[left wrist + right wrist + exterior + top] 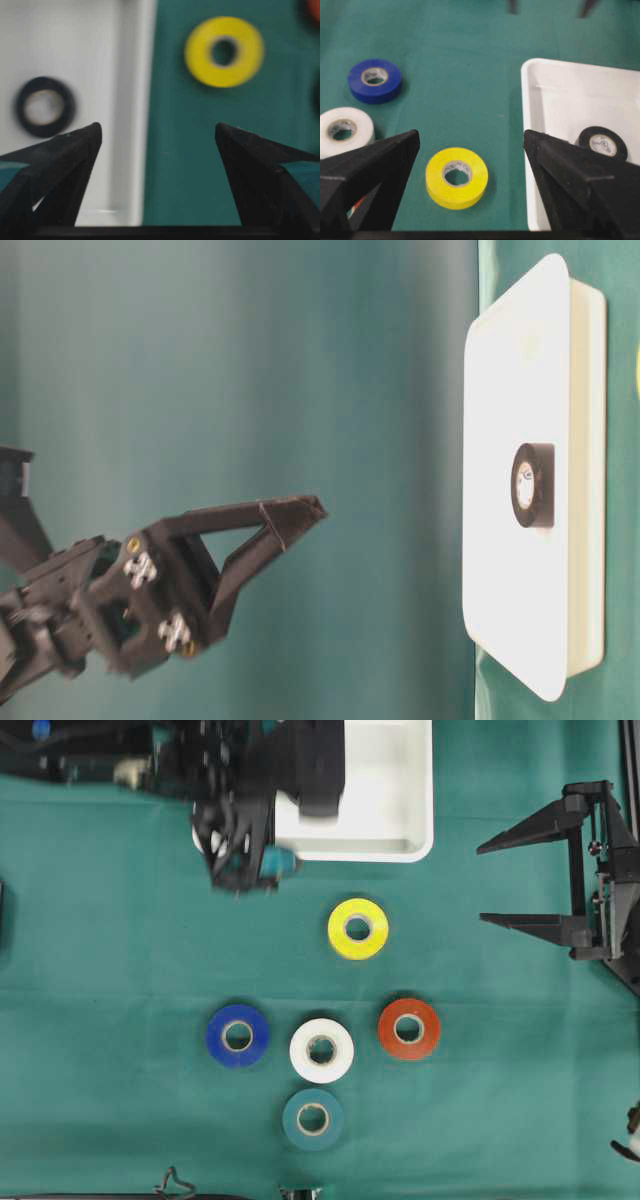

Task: Pick up the tape from a random location and place it into the white case.
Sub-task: 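Withdraw the left gripper from the tray back to the left side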

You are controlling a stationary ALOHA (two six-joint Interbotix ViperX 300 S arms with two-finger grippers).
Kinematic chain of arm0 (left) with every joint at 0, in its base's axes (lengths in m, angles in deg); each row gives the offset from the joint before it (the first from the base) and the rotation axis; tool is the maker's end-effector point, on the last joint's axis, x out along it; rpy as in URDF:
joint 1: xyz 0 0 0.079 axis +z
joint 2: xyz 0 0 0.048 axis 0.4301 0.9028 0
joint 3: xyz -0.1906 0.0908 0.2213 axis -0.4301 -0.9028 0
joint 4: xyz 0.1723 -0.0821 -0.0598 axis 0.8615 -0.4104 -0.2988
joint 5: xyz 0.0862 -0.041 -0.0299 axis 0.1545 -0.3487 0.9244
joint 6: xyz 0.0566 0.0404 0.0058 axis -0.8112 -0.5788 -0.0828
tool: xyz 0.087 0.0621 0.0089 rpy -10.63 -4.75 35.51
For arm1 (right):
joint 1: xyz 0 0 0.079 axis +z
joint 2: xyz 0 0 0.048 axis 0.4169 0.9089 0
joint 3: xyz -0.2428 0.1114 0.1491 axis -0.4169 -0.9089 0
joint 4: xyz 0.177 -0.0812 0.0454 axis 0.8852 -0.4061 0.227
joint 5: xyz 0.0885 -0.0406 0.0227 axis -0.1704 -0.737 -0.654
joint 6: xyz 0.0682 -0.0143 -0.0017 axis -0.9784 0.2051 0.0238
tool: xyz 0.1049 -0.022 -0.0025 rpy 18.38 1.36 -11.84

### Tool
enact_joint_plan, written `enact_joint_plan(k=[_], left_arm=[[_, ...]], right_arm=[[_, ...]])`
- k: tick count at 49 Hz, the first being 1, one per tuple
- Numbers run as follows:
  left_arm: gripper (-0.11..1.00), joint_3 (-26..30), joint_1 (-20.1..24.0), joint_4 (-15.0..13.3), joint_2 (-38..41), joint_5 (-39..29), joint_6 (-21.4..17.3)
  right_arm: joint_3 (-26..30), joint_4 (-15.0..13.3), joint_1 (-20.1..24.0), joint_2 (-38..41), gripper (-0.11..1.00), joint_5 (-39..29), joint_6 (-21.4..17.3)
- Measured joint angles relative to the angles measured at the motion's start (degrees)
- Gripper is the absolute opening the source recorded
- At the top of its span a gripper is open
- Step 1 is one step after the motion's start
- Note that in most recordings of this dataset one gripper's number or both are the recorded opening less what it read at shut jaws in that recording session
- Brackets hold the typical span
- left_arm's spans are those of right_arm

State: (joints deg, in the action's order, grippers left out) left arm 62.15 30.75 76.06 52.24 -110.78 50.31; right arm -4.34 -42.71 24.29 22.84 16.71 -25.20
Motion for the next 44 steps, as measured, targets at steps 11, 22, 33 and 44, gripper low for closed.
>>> enact_joint_plan(k=[11, 22, 33, 44], left_arm=[[0.97, -1.93, -2.55, 0.0, -1.58, 2.2, 0.09], [0.97, -3.87, -2.37, 0.0, -3.25, 3.78, 0.09], [0.97, -8.79, -2.37, -0.09, -8.26, 5.36, 0.09], [0.97, -17.14, -1.49, -0.09, -17.05, 11.51, 0.09]], right_arm=[[0.09, 0.0, 0.0, 0.0, 0.93, -0.09, 0.09], [0.09, 0.0, 0.0, 0.0, 0.93, -0.09, -0.09], [0.35, 0.0, 0.0, 0.0, 0.93, -0.35, -0.09], [0.44, 0.0, 0.0, -0.18, 0.93, -0.53, -0.09]])
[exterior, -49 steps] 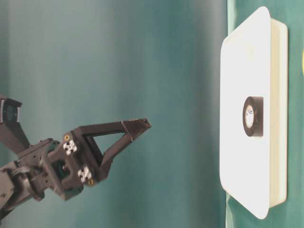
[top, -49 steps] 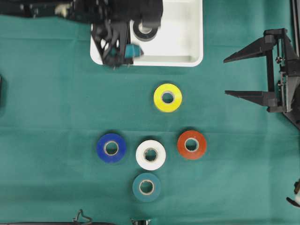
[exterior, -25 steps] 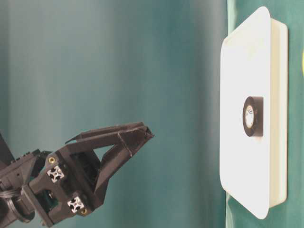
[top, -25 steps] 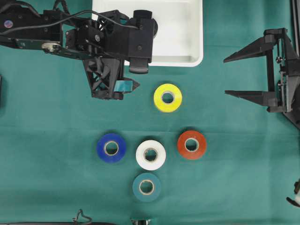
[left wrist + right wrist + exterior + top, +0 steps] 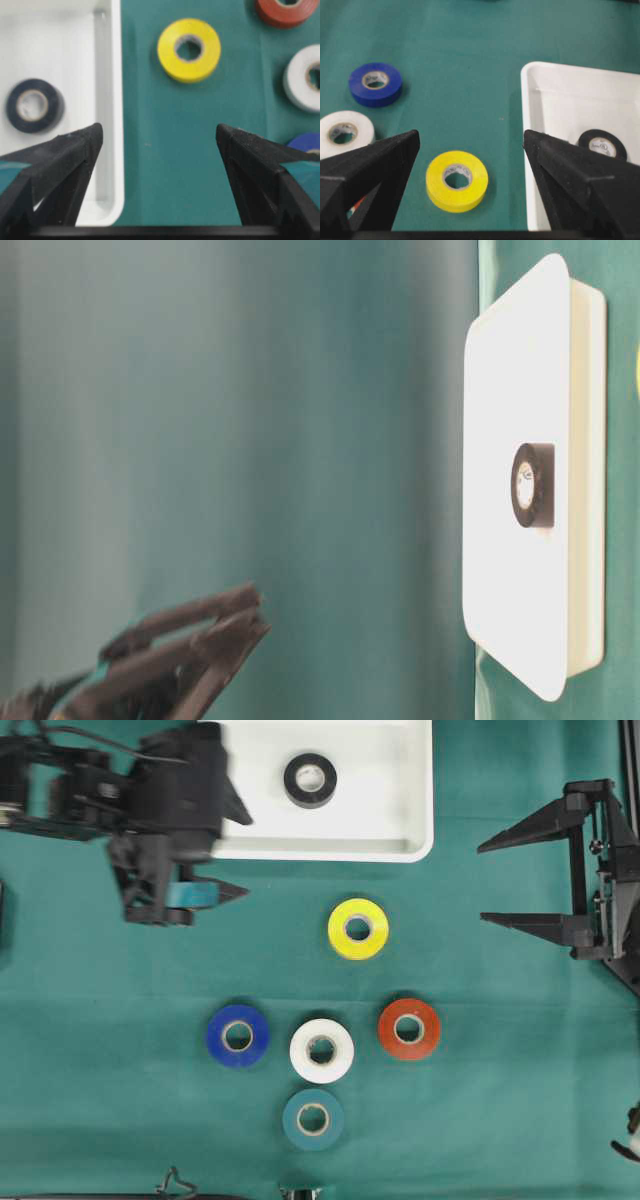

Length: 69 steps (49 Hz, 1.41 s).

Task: Pick up the tape from a random location and place it into the white case.
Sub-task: 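Withdraw the left gripper from the tray back to the left side, then move the right gripper toward the white tape roll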

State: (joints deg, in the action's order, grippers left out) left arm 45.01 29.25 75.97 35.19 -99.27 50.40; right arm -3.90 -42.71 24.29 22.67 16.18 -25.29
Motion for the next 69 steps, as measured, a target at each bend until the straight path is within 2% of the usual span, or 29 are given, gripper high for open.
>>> enact_joint_plan(k=[11, 30, 43, 57, 69], left_arm=[[0.97, -8.7, 1.76, -0.09, -10.46, 4.31, 0.0], [0.97, -19.69, 2.02, -0.35, -27.69, 4.83, 0.09], [0.97, -25.93, 2.02, -0.7, -32.87, 5.54, 0.62], [0.96, -31.11, 2.02, -0.79, -35.95, 10.37, 2.11], [0.96, -33.57, 2.02, -0.79, -37.09, 13.27, 3.6]], right_arm=[[0.26, 0.0, 0.0, 0.09, 0.93, -0.35, 0.09], [0.44, 0.0, -0.09, -0.18, 0.93, -0.53, 0.09], [0.44, -0.09, 0.0, -0.26, 0.93, -0.53, 0.09], [0.35, -0.09, 0.0, -0.35, 0.93, -0.53, 0.09], [0.44, -0.09, 0.0, -0.26, 0.93, -0.53, 0.09]])
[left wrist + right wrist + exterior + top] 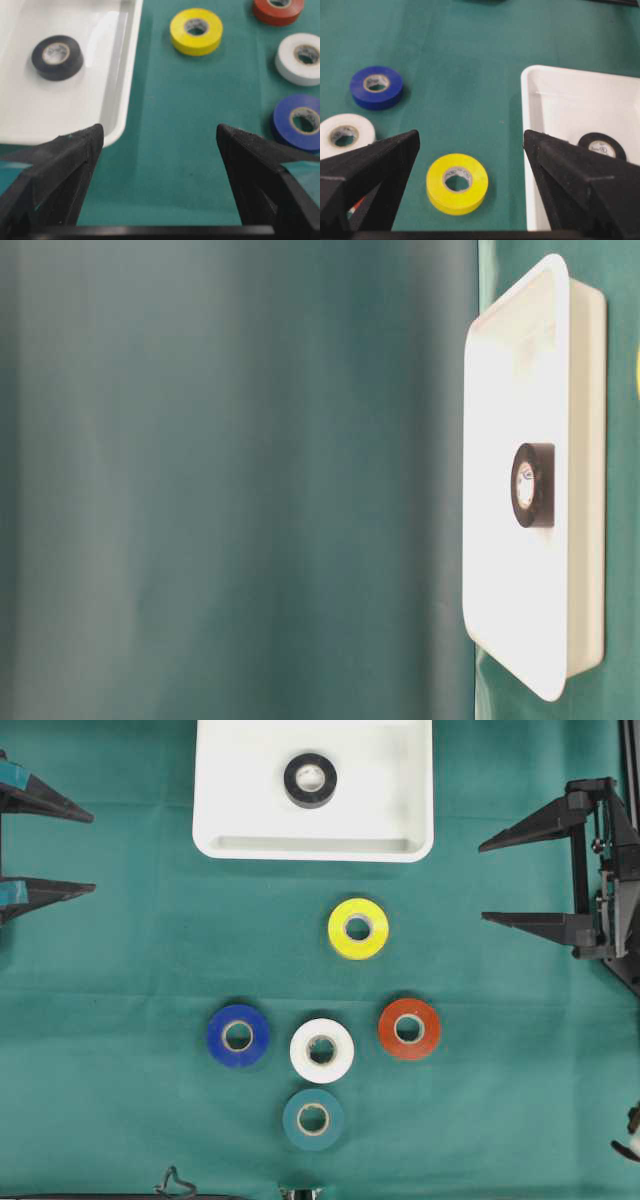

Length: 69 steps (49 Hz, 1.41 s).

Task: Pick up the tape from a random location and place it into the white case.
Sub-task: 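Move the right gripper toward the white tape roll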

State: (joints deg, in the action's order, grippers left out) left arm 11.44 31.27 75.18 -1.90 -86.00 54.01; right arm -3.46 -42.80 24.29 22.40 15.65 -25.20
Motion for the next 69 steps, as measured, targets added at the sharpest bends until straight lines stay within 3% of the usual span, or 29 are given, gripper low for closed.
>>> enact_joint_plan(k=[23, 49, 69], left_arm=[[0.96, 0.0, 0.0, -0.09, -0.09, 0.35, 0.0], [0.96, 0.0, 0.0, -0.09, -0.09, 1.23, 0.0], [0.96, 0.0, 0.0, -0.09, -0.09, 1.32, 0.0]], right_arm=[[0.0, 0.0, 0.18, 0.0, 0.93, 0.0, 0.0], [-0.09, 0.26, 10.63, 0.0, 0.93, -1.67, -0.88], [0.0, 0.26, 11.07, 0.62, 0.93, -1.41, -0.88]])
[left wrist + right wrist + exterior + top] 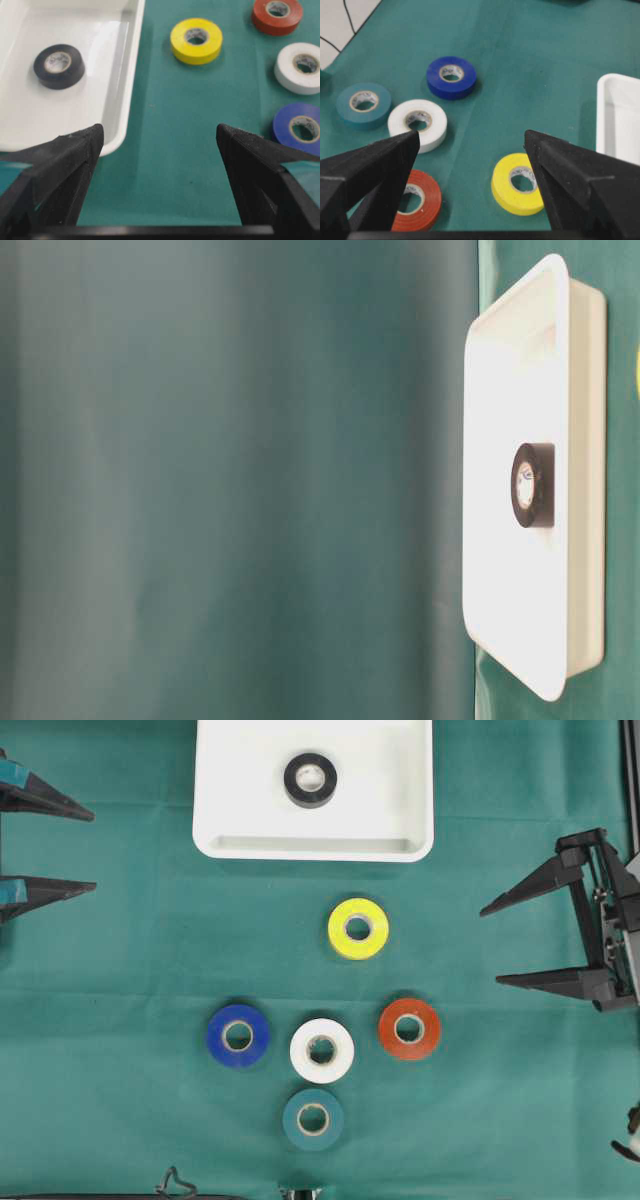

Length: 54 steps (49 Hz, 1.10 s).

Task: Pick up the tape from a random location and place it into the white case.
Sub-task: 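Move the right gripper toward the white tape roll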

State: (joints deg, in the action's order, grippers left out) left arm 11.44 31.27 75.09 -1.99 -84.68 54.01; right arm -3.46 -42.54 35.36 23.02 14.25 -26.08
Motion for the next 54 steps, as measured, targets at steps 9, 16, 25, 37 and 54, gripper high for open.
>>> enact_joint_plan(k=[9, 16, 25, 37, 54], left_arm=[[0.96, 0.0, 0.0, 0.09, 0.0, 0.0, 0.0], [0.96, 0.09, 0.0, 0.0, 0.0, -0.09, 0.0], [0.96, 0.0, 0.0, 0.0, 0.09, -0.09, 0.0], [0.96, 0.09, 0.0, 0.0, 0.88, 0.0, 0.0], [0.96, 0.0, 0.0, 0.09, 0.97, -0.09, 0.0]], right_arm=[[1.93, 0.0, 0.26, 4.22, 0.93, 1.93, -0.09], [4.92, -0.09, 0.79, 8.88, 0.93, 2.81, -0.09], [9.67, 0.0, 0.88, 16.26, 0.93, 3.96, -0.09], [16.96, 0.0, 0.97, 25.05, 0.93, 4.92, -0.09], [27.77, 0.0, 0.97, 36.83, 0.93, 4.92, 0.0]])
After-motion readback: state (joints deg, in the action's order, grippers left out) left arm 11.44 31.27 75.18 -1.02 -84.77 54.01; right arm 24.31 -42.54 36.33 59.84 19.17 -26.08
